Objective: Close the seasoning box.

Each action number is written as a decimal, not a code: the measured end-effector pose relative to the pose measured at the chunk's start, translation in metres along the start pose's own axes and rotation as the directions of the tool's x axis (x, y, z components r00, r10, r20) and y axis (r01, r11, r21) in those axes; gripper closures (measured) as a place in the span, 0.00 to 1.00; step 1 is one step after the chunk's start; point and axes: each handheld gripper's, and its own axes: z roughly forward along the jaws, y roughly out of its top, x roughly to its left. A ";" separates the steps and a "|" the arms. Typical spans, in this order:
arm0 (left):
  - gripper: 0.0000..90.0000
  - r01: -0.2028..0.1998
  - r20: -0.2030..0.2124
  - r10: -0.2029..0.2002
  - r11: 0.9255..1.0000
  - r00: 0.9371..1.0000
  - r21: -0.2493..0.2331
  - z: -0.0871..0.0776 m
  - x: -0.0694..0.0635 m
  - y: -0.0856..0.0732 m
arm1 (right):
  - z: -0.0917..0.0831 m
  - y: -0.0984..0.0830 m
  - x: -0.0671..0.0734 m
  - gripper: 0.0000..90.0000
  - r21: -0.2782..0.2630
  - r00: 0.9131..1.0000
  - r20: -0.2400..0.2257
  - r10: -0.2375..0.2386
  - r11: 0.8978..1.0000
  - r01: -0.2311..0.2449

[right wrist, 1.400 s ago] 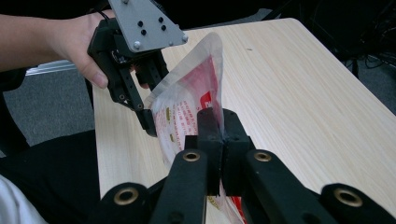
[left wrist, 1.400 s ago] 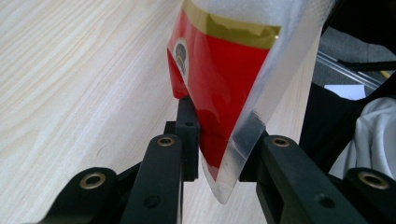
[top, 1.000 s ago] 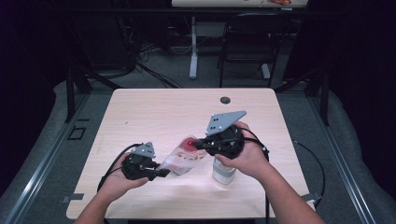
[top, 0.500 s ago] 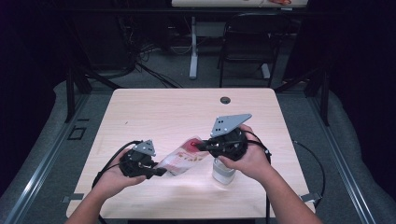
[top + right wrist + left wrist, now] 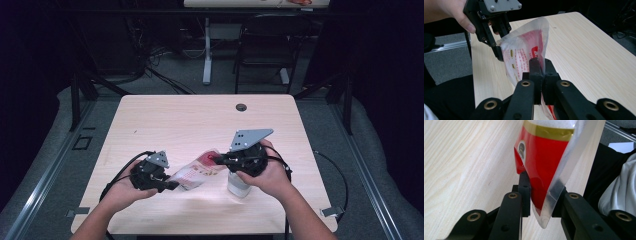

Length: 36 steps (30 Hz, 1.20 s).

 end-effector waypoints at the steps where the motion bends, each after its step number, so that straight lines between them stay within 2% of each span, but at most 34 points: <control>1: 0.85 -0.003 -0.001 0.003 1.000 1.000 0.003 0.000 0.000 0.000 | 0.000 -0.002 0.001 0.98 -0.006 1.000 0.007 -0.001 1.000 0.001; 9: 0.85 -0.009 -0.016 0.009 1.000 1.000 0.017 0.001 -0.002 0.004 | -0.002 -0.015 0.002 0.98 -0.044 1.000 0.014 0.027 0.999 -0.027; 20: 0.84 -0.010 -0.018 0.011 1.000 1.000 0.018 -0.001 -0.003 0.007 | -0.004 -0.028 0.002 0.98 -0.099 0.998 0.026 0.059 0.994 -0.056; 26: 0.84 -0.006 -0.020 0.007 1.000 1.000 0.019 0.000 -0.002 0.007 | -0.003 -0.033 -0.002 0.98 -0.106 0.997 0.017 0.079 0.991 -0.077; 36: 0.84 -0.001 -0.027 0.001 1.000 1.000 0.021 -0.004 -0.002 0.008 | -0.001 -0.037 -0.002 0.98 -0.108 0.996 0.020 0.088 0.990 -0.085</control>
